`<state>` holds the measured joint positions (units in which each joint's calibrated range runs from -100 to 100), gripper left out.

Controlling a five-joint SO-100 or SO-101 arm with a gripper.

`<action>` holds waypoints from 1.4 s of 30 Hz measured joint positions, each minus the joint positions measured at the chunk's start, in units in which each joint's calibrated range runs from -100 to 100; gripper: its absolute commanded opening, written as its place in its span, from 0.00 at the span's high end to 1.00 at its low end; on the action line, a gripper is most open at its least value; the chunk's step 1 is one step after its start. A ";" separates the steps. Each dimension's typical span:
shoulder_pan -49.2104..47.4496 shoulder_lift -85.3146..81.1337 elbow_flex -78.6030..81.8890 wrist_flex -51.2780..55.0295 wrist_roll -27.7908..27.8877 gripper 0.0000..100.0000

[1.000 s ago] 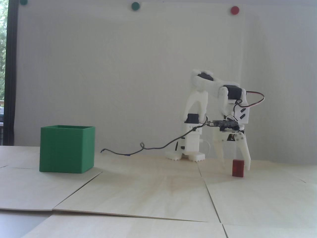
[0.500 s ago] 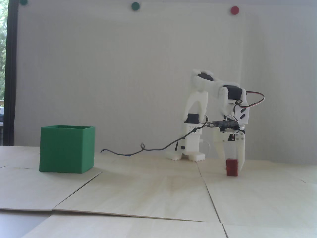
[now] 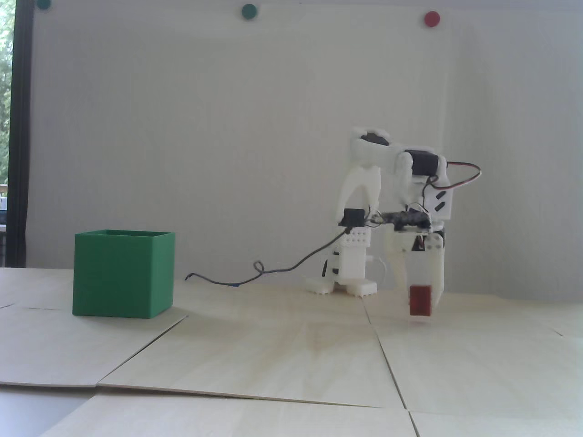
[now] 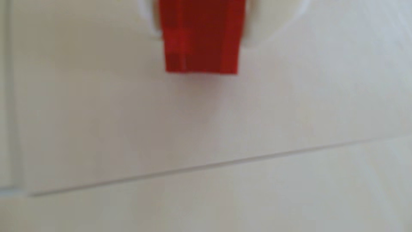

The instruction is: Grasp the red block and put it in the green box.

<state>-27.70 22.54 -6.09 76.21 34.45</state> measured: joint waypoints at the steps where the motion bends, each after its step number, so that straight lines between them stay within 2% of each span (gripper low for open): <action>1: 0.92 -1.25 -0.72 1.08 0.00 0.98; 7: 8.94 -14.69 -5.10 7.32 0.00 0.98; 13: 26.29 -30.64 -5.19 8.57 1.08 0.98; 18: 39.43 -37.28 -5.19 7.99 3.19 0.98; 25: 50.59 -37.36 -5.19 -5.07 3.34 0.98; 31: 56.55 -31.47 -5.19 -13.64 3.49 0.98; 36: 60.99 -25.90 -5.19 -15.89 3.49 0.98; 42: 61.52 -23.66 -5.19 -15.89 3.49 0.98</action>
<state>33.82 -1.12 -11.28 60.32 37.94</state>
